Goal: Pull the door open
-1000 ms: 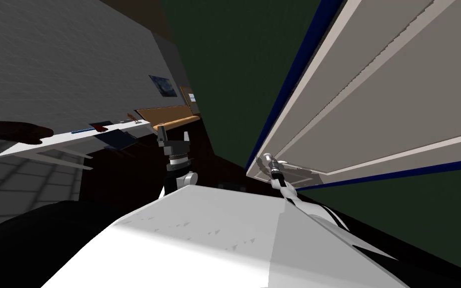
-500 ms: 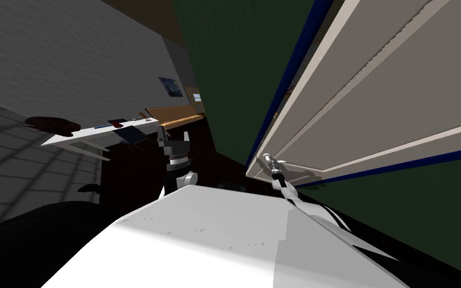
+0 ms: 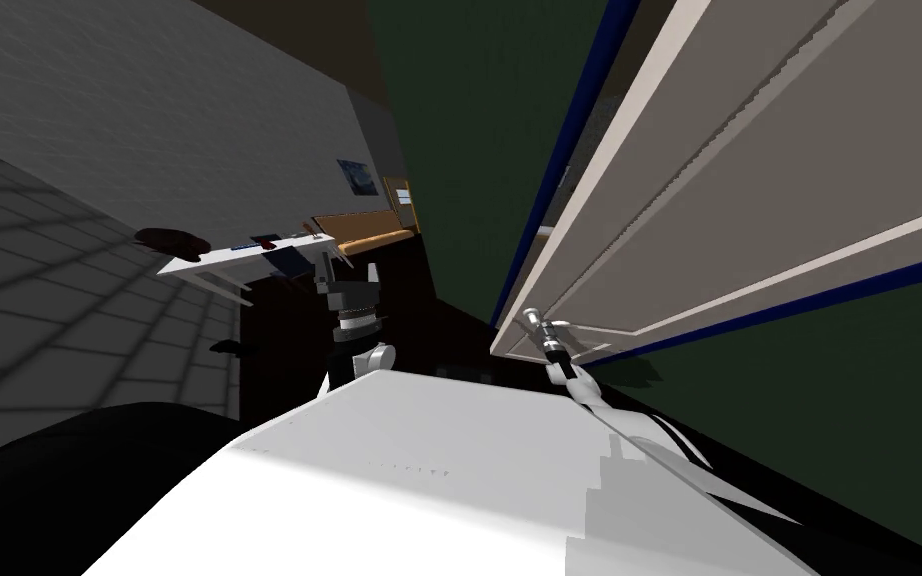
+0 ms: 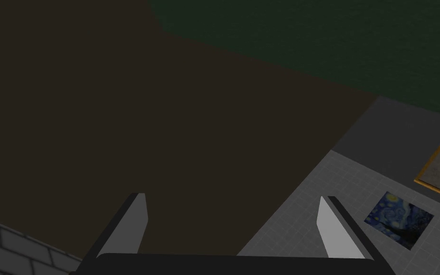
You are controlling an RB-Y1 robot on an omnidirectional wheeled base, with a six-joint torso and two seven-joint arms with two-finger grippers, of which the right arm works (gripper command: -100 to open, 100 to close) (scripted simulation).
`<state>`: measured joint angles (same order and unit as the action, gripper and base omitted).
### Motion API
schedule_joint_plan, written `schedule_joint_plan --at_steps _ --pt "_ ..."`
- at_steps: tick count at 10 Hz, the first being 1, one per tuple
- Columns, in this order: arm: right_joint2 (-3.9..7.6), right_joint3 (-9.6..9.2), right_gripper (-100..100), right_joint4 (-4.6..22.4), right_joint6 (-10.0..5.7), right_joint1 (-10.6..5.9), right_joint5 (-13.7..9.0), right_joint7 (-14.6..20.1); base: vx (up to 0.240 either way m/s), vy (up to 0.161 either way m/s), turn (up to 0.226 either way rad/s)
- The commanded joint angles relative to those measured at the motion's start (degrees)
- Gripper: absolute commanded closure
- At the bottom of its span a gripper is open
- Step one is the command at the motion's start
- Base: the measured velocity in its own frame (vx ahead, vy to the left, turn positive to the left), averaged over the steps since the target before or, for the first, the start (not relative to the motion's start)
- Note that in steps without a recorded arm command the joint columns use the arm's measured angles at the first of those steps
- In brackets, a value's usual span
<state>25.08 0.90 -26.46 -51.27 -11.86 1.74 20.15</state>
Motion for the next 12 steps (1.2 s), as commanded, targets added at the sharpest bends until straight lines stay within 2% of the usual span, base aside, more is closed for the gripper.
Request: schedule_joint_plan --at_steps 1,4,10,12 --pt "0.00 0.00 100 0.0 0.00 0.00 0.0 0.0 -0.093 -0.025 0.018" --pt "-0.54 0.13 100 0.1 0.03 -0.37 1.2 0.3 -0.214 -0.078 0.136" --pt "-1.44 0.81 100 0.2 0.26 -1.64 3.7 0.7 -0.215 -0.123 0.167" --pt "-1.64 0.97 100 0.2 0.31 -1.92 4.3 0.8 -0.194 -0.091 0.091"
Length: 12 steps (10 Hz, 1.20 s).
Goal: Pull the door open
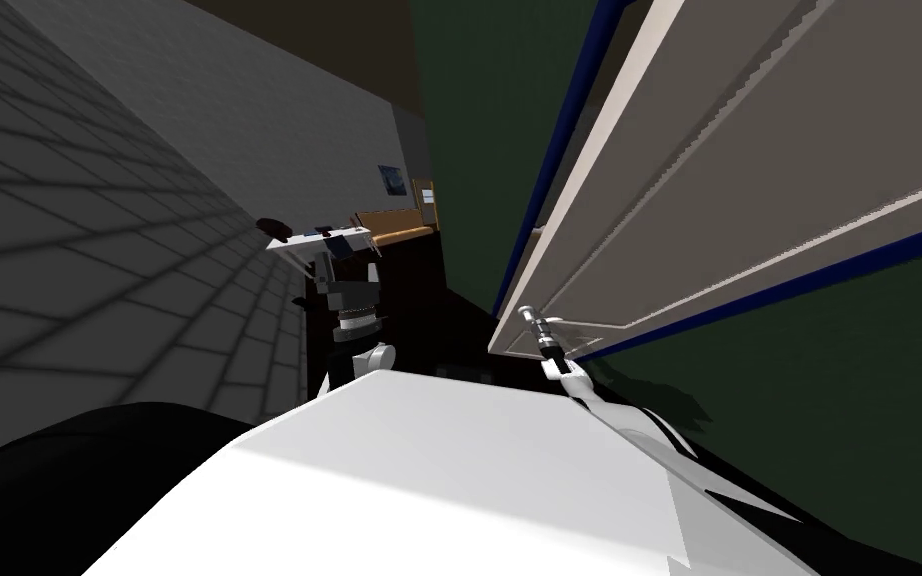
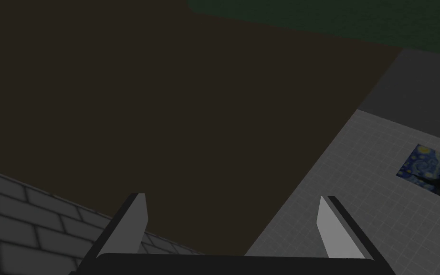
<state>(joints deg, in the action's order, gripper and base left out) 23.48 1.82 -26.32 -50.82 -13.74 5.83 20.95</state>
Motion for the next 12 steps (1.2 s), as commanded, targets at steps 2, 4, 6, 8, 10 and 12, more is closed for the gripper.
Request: schedule_joint_plan --at_steps 2,4,6,8,10,12 --pt "-0.25 -0.04 100 0.0 0.02 -0.05 0.3 0.0 -0.122 -0.081 0.058" --pt "0.99 -0.83 100 0.2 -2.23 1.23 1.0 1.7 -0.158 -0.032 0.130" --pt "2.10 -1.37 100 0.3 -4.02 2.19 1.5 3.0 -0.186 -0.064 0.097" --pt "3.26 -1.93 100 0.4 -5.88 3.18 2.1 4.4 -0.155 -0.060 0.089" --pt "4.59 -2.57 100 0.5 -8.00 4.31 2.7 5.9 -0.139 -0.077 0.110" --pt "4.44 -2.80 100 0.6 -8.08 4.38 2.8 6.1 -0.120 -0.066 0.054"
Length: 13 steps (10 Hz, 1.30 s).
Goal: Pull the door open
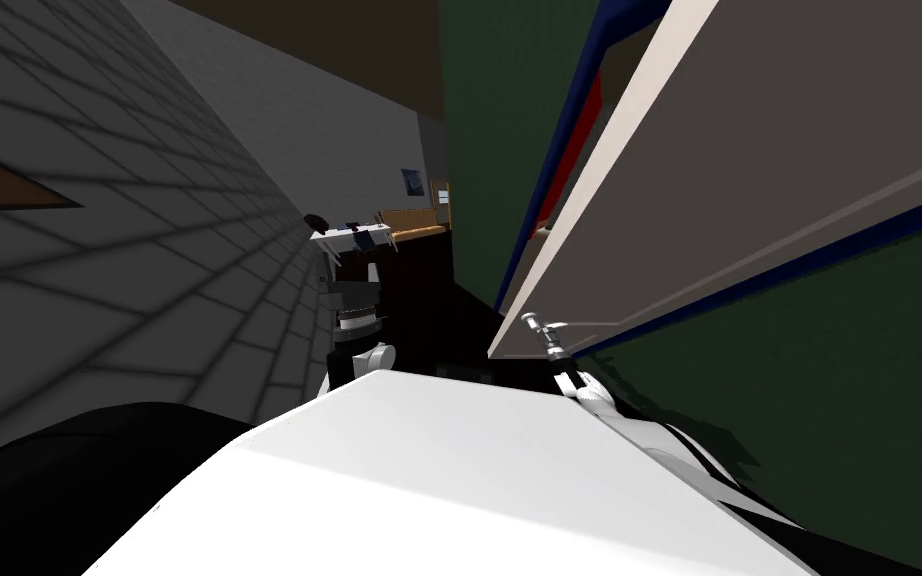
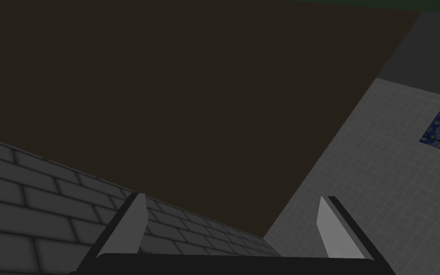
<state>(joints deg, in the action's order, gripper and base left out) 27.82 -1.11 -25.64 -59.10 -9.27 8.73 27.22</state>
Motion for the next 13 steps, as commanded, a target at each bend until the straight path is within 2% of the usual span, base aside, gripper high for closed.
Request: schedule_joint_plan --at_steps 1,2,5,8,10,13 --pt "0.79 -0.27 100 0.2 -1.76 0.83 0.4 0.7 -0.119 -0.059 0.157" --pt "1.02 -0.35 100 0.3 -2.28 1.08 0.5 0.9 -0.182 -0.105 0.136" --pt "2.66 -0.90 100 0.7 -5.93 2.81 1.3 2.3 -0.200 -0.081 0.120" --pt "3.78 -1.28 100 1.0 -8.45 4.01 1.9 3.3 -0.164 -0.094 0.099" --pt "3.49 -1.45 100 1.6 -8.60 3.70 2.0 3.3 -0.081 -0.045 0.011" --pt "3.90 -1.21 100 2.2 -9.87 4.40 2.0 3.5 -0.143 -0.083 0.172"
